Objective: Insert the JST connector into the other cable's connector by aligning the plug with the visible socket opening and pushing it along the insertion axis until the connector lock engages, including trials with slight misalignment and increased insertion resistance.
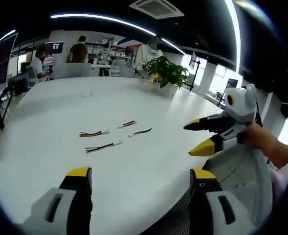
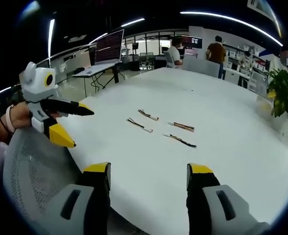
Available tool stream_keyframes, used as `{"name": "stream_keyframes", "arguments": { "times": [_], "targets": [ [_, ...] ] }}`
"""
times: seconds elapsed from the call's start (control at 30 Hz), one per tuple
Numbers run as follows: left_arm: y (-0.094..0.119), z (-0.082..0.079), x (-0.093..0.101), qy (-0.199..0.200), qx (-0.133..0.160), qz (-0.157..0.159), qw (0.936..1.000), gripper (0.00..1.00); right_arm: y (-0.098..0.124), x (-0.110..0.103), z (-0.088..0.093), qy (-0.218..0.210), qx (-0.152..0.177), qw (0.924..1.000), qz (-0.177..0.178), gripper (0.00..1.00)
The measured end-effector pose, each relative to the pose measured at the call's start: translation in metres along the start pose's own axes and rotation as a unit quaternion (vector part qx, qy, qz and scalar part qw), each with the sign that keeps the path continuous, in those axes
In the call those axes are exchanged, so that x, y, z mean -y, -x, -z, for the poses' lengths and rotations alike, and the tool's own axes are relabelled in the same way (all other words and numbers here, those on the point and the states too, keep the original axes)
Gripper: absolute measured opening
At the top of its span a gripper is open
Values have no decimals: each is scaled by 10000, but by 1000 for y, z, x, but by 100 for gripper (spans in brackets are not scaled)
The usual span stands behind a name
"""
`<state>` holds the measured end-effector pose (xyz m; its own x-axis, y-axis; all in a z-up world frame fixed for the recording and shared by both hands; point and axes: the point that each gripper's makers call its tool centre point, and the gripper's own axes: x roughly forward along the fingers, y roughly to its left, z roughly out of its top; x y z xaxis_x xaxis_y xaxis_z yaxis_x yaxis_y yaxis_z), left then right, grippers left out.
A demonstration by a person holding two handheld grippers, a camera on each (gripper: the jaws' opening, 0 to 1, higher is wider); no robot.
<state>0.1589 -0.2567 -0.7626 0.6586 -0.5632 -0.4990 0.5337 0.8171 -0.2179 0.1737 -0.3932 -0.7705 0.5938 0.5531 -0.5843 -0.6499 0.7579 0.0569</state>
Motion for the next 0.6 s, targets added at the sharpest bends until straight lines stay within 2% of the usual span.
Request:
{"name": "stream_keyframes", "arguments": {
  "times": [0.6],
  "targets": [
    [-2, 2, 2, -175, -109, -11, 9998, 80, 0, -6, -6, 45, 99, 9998, -156, 63]
  ]
}}
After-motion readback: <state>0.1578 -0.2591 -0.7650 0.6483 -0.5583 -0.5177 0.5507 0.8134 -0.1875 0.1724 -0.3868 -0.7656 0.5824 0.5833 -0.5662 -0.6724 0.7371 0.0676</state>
